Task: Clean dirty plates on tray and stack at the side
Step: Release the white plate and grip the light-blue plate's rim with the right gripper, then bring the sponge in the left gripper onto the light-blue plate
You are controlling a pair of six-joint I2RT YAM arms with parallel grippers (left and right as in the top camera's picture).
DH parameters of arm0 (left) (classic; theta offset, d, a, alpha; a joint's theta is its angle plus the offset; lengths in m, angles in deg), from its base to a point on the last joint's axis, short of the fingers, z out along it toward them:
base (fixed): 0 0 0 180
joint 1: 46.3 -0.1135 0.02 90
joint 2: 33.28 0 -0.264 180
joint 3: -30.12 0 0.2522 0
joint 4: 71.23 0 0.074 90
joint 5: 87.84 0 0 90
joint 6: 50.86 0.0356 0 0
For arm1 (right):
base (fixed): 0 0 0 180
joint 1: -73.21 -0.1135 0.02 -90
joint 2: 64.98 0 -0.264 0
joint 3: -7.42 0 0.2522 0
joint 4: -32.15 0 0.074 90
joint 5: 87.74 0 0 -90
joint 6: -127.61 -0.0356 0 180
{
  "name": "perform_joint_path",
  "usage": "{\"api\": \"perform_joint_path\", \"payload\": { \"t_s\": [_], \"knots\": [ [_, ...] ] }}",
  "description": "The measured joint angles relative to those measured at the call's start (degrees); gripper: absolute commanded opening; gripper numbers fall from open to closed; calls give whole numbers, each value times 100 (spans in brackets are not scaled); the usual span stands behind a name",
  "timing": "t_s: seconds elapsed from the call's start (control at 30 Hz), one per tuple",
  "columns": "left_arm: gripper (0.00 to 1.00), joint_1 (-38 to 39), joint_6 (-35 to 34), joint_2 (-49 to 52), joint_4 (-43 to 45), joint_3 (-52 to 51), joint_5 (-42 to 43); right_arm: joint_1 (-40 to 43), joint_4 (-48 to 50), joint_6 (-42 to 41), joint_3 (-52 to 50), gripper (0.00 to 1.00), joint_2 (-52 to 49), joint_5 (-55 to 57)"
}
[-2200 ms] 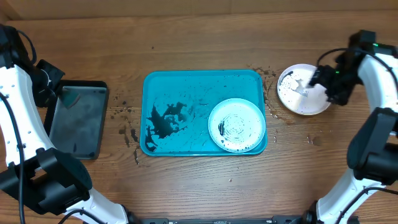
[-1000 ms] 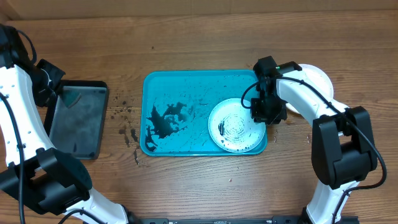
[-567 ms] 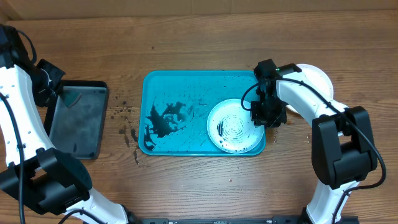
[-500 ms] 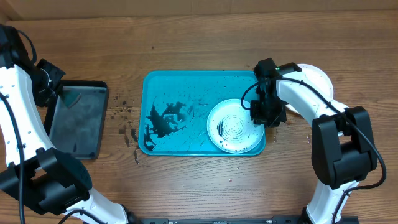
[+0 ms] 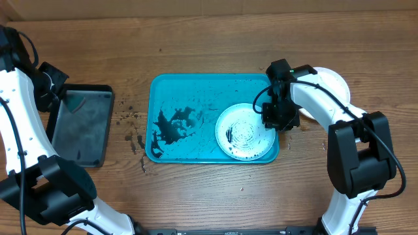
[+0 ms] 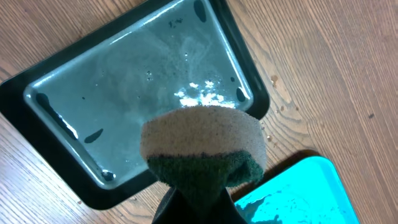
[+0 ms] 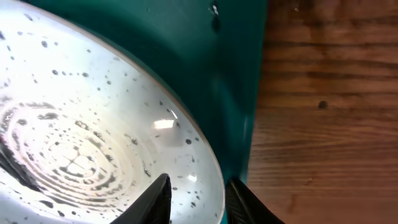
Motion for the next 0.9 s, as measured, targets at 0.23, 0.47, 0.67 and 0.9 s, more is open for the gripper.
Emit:
{"api": "perform_joint_path", "payload": {
  "t_s": [0.23, 0.47, 0.67, 0.9],
  "knots": [
    [4, 0, 17, 0, -2, 0, 96, -114, 581, -103, -286, 30, 0, -164],
    [4, 153, 610, 0, 105, 0, 855, -675, 1648, -651, -415, 15, 0, -391],
    [4, 1036, 933, 0, 111, 0, 1099, -1091, 2249, -1305, -415, 12, -46, -431],
    [4, 2520, 1137, 57, 105, 0, 1169, -1128, 2684, -2227, -415, 30, -116, -343]
  ]
}}
